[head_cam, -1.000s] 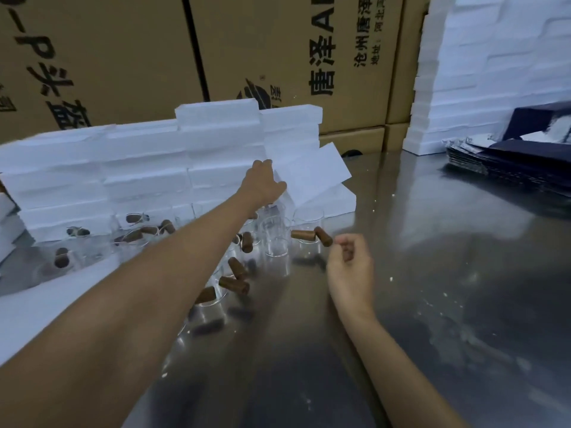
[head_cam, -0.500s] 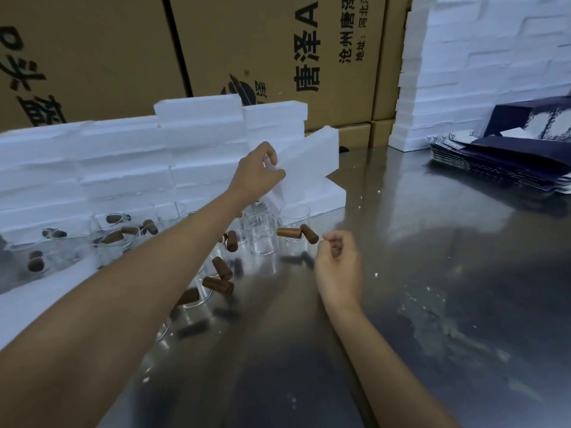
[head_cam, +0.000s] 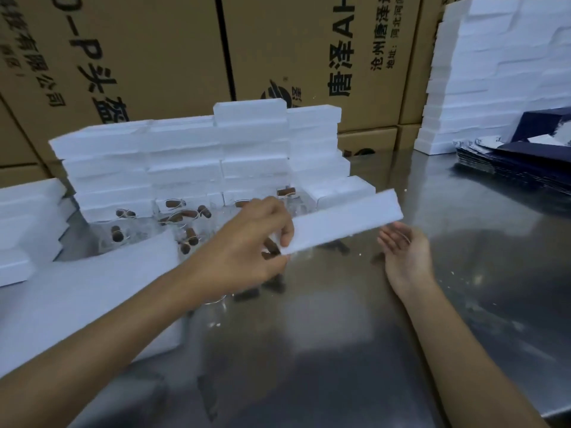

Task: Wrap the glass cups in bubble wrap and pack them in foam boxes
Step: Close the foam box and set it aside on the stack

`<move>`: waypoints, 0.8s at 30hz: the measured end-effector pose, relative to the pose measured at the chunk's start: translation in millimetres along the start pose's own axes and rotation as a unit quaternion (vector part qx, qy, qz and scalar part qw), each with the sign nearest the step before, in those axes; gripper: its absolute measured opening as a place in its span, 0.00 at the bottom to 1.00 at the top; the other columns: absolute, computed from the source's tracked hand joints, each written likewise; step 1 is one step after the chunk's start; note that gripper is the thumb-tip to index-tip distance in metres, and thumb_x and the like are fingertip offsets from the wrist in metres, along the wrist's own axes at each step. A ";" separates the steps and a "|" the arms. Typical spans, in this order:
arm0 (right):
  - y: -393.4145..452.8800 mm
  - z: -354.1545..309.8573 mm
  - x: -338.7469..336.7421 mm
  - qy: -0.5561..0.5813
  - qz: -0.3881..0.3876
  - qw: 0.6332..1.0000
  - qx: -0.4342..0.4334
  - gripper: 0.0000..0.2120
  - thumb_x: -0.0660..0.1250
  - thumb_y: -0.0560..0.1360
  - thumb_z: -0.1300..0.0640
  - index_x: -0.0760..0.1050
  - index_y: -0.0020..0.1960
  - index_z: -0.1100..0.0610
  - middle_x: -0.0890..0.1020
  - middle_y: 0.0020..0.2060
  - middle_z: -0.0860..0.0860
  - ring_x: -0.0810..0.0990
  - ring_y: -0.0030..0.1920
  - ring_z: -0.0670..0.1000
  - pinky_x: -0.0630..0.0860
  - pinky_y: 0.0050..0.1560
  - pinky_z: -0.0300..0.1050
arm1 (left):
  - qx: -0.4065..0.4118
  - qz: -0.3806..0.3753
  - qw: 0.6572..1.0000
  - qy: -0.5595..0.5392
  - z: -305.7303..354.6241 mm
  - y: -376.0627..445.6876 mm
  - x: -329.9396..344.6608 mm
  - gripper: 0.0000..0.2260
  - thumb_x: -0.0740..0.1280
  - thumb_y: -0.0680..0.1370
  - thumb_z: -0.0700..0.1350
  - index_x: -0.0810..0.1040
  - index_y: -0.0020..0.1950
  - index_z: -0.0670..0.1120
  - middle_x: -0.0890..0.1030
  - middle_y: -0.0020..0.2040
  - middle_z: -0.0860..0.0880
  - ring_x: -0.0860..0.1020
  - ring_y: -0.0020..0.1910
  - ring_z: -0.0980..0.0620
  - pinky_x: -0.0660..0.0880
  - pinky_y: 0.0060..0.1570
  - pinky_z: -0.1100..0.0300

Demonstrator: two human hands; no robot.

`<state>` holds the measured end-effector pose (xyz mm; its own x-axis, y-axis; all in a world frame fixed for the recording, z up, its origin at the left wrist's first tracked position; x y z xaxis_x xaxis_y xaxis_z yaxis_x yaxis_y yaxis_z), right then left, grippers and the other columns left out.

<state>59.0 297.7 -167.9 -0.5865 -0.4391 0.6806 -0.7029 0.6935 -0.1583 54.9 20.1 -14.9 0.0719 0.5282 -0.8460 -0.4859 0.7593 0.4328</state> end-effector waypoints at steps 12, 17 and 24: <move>-13.7 -0.5 18.6 -0.283 -0.047 0.958 0.011 0.05 0.65 0.79 0.60 0.78 0.45 0.59 0.80 0.43 0.54 0.78 0.45 0.50 0.77 0.54 0.41 | 0.016 0.002 0.999 0.049 4.1 -84.2 8.4 0.05 0.64 0.78 0.53 0.74 0.49 0.53 0.73 0.55 0.58 0.71 0.57 0.58 0.70 0.57 0.57; -60.7 -14.7 90.7 -0.496 -0.141 0.840 -0.170 0.07 0.70 0.76 0.60 0.79 0.41 0.52 0.81 0.38 0.45 0.76 0.38 0.42 0.70 0.34 0.27 | -0.187 0.168 0.968 0.008 -68.2 -99.8 -69.5 0.04 0.66 0.77 0.47 0.74 0.44 0.55 0.77 0.42 0.57 0.74 0.41 0.61 0.71 0.41 0.61; -174.8 92.4 195.7 -0.678 -0.447 0.514 -0.277 0.12 0.68 0.77 0.56 0.81 0.59 0.51 0.74 0.49 0.44 0.72 0.49 0.43 0.70 0.49 0.40 | -0.435 -0.005 0.896 0.083 -161.1 -132.8 -69.7 0.14 0.65 0.78 0.61 0.73 0.45 0.51 0.80 0.41 0.51 0.77 0.42 0.51 0.68 0.37 0.57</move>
<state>29.9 37.8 -73.2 -0.1341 -0.4575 -0.8790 -0.9335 -0.2394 0.2670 -25.9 -178.7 -63.5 -0.0154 0.4034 -0.9149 -0.9867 0.1417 0.0791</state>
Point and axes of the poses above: each hand's wrist, its own y-axis towards the middle knuckle, its own x-axis out of the palm, z = x × y, the point moved 10 cm from there along y, towards the middle knuckle
